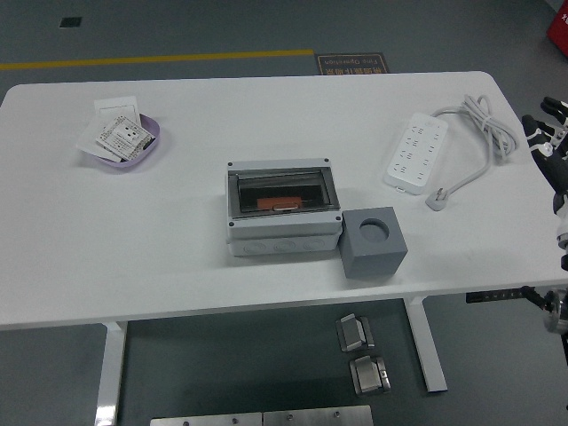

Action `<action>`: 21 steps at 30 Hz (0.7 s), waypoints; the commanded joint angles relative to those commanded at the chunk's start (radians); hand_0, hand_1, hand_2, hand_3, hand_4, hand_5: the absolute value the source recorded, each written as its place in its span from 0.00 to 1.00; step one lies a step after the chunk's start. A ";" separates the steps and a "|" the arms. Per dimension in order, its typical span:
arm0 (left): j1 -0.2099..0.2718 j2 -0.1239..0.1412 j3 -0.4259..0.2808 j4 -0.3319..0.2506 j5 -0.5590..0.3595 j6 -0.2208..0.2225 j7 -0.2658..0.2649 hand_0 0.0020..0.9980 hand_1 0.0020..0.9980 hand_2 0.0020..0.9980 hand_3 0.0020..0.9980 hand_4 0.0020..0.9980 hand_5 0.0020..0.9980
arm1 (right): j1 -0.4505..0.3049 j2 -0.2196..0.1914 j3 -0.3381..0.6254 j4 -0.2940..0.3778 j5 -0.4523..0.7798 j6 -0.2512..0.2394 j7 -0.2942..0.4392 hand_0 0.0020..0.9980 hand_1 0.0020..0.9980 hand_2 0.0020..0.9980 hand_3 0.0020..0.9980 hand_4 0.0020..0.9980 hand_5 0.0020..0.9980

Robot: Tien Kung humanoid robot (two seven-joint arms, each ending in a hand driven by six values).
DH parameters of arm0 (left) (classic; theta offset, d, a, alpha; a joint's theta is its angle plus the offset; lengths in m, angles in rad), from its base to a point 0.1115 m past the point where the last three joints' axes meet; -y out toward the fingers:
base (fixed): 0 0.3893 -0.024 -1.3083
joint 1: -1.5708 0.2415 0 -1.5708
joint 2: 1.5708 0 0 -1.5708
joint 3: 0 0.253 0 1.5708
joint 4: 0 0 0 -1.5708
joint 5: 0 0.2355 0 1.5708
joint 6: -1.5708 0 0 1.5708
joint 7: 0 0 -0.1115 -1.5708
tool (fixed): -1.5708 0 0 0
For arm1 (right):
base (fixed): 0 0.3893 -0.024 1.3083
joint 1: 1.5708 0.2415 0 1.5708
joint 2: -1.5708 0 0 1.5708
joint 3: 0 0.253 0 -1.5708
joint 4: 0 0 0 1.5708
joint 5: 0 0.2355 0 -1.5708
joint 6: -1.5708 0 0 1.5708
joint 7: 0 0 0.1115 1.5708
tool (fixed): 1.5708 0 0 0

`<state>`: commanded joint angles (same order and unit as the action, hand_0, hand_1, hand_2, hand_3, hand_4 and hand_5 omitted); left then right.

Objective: Pick up the cylinder from the cube,place it in the box,flap close box

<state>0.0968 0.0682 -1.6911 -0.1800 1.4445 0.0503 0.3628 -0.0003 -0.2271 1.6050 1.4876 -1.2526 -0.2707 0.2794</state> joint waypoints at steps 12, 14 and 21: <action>-0.002 -0.002 -0.003 0.000 0.008 -0.002 0.000 0.66 0.68 0.61 0.68 0.70 0.32 | 0.018 -0.009 -0.035 0.003 0.062 0.024 0.045 0.72 0.70 0.80 0.76 0.91 0.46; -0.003 -0.001 -0.003 0.000 0.009 -0.002 0.000 0.66 0.68 0.61 0.68 0.70 0.32 | 0.021 -0.008 -0.043 0.003 0.065 0.028 0.047 0.72 0.69 0.75 0.76 1.00 0.65; -0.001 -0.004 -0.003 0.000 0.007 -0.001 0.002 0.66 0.68 0.61 0.68 0.70 0.32 | 0.032 0.003 -0.094 0.008 0.061 0.040 0.045 0.75 0.70 0.74 0.74 1.00 0.71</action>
<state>0.0953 0.0645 -1.6939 -0.1800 1.4519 0.0490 0.3649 0.0314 -0.2243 1.5112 1.4957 -1.1911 -0.2310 0.3244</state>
